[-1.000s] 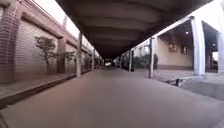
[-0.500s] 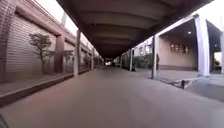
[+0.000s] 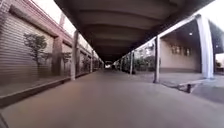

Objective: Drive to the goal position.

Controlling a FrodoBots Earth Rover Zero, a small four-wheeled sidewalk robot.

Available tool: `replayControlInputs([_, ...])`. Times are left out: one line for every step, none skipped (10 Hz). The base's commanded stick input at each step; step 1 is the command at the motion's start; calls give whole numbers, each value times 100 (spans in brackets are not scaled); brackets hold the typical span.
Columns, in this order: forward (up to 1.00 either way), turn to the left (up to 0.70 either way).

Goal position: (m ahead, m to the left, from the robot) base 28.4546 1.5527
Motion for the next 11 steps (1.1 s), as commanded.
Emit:
replayControlInputs([70,0])
replayControlInputs([70,0])
replayControlInputs([70,0])
replayControlInputs([70,0])
replayControlInputs([70,0])
replayControlInputs([70,0])
replayControlInputs([70,0])
replayControlInputs([70,0])
replayControlInputs([70,0])
replayControlInputs([70,0])
replayControlInputs([70,0])
